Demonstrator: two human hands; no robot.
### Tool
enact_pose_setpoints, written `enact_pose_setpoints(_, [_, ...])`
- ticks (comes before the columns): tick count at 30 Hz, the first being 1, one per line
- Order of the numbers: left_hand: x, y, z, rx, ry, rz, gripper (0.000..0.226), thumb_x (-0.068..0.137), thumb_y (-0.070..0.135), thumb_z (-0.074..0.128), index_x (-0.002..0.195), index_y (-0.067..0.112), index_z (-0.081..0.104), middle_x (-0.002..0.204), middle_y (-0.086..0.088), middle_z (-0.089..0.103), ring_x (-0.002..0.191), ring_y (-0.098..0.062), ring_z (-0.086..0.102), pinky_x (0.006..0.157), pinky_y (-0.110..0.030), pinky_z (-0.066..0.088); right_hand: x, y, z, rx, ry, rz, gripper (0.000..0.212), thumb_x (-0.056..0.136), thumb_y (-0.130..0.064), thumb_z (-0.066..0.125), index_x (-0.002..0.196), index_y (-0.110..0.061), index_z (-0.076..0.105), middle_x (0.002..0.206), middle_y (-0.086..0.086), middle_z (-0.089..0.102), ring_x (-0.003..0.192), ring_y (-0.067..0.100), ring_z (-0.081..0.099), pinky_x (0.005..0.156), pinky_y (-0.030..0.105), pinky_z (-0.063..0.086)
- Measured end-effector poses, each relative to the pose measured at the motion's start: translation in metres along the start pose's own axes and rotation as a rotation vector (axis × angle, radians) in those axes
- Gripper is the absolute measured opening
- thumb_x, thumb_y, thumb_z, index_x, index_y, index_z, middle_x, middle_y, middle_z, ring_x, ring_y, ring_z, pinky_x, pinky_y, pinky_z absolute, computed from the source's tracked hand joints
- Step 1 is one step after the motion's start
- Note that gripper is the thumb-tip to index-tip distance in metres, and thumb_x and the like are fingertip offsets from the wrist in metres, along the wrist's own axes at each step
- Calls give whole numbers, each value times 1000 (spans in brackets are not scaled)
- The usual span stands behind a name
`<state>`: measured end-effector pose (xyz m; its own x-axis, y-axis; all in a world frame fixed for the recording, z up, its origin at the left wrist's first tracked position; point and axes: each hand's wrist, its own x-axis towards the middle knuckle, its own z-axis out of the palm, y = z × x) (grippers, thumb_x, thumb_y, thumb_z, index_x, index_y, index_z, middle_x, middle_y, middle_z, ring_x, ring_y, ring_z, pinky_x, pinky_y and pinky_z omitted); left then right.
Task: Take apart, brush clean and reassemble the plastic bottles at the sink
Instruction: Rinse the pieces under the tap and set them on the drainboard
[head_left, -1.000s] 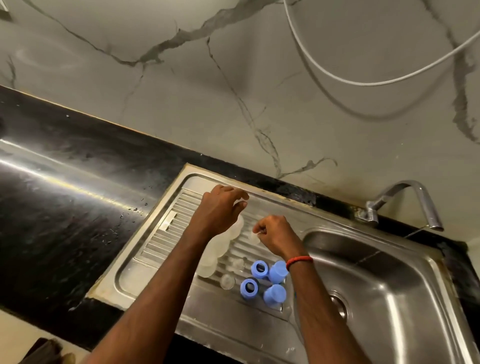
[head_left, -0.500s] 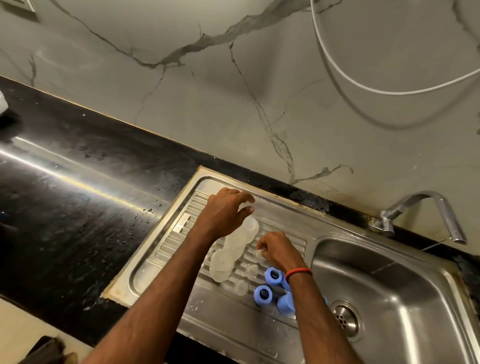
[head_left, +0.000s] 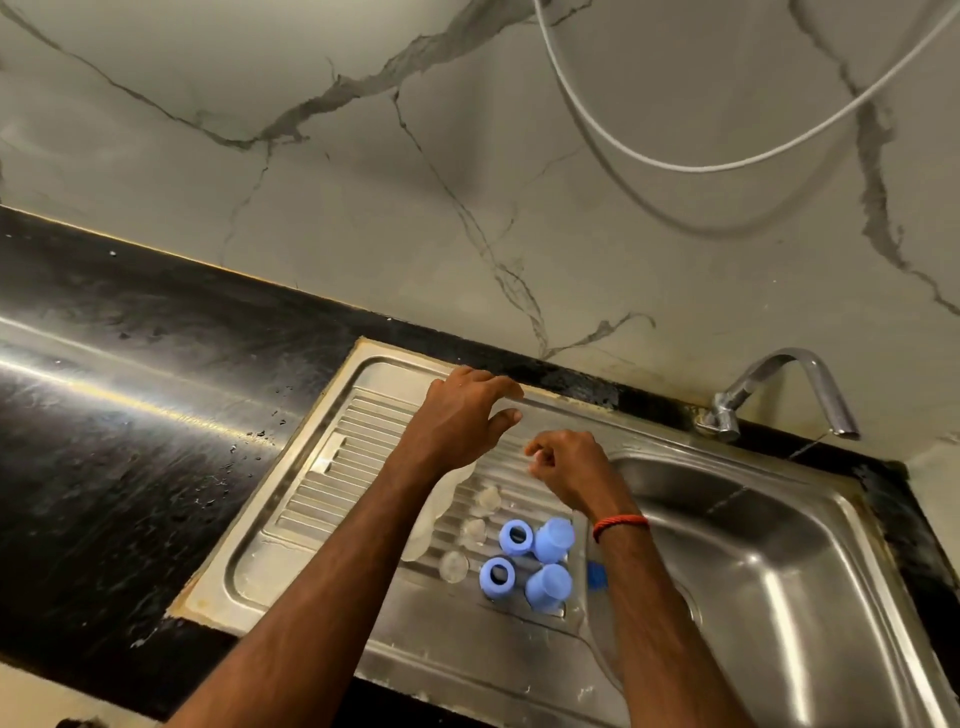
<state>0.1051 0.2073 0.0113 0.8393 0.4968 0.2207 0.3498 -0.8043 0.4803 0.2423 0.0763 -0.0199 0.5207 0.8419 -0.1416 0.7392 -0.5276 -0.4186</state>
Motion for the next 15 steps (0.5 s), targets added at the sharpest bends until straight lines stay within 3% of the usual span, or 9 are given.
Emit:
enact_pose_setpoints(8, [22, 54, 32, -10, -65, 117, 38, 98, 46, 58, 132, 29, 60, 136, 1, 62, 130, -22, 47, 103, -47, 44, -32, 49, -52, 20, 83, 133, 11, 90, -28, 70, 101, -23, 71, 97, -1, 70, 89, 13, 64, 85, 35, 55])
enact_pose_setpoints(15, [33, 93, 69, -49, -125, 162, 35, 97, 44, 61, 129, 29, 62, 135, 0, 62, 130, -24, 47, 103, -46, 44, -61, 101, -63, 44, 33, 176, 15, 90, -30, 71, 103, -23, 72, 96, -4, 69, 89, 12, 64, 82, 31, 53])
